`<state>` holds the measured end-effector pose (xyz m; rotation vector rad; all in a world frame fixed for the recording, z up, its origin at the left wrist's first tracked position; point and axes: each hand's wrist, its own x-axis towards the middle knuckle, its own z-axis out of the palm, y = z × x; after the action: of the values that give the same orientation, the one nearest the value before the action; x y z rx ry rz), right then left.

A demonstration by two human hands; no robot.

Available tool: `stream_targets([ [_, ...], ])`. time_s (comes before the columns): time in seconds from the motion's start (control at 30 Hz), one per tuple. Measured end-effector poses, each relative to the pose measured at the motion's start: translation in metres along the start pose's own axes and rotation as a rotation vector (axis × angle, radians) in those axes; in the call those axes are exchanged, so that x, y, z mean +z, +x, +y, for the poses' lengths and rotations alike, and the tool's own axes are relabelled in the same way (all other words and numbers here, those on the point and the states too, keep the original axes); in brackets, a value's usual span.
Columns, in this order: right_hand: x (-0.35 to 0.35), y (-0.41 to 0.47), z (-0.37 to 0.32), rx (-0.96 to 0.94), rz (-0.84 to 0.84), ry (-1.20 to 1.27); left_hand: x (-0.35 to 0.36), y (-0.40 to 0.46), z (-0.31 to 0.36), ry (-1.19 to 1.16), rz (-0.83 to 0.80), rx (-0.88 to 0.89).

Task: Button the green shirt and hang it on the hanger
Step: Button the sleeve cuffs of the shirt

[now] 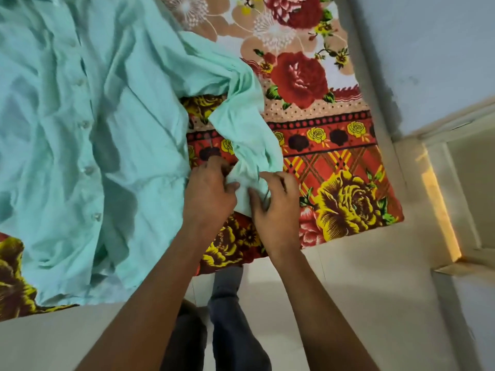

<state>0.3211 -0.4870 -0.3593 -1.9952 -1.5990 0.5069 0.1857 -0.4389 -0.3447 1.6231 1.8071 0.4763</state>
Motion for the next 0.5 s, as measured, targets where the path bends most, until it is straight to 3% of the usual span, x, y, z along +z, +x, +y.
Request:
stream_targets([
  [0.2,-0.006,0.004,-0.003,0.161,-0.072,0.166,0.001,0.001,-0.005,-0.201,0.009,-0.070],
  [0.3,-0.011,0.009,-0.006,0.281,-0.058,0.410,0.001,-0.002,-0.010,-0.212,0.054,-0.070],
  [0.4,-0.014,0.012,-0.006,0.398,-0.133,0.640,-0.001,-0.009,-0.007,-0.174,0.214,0.045],
  [0.5,-0.014,0.012,-0.003,0.434,-0.246,0.749,0.003,-0.022,-0.009,-0.190,0.124,0.213],
])
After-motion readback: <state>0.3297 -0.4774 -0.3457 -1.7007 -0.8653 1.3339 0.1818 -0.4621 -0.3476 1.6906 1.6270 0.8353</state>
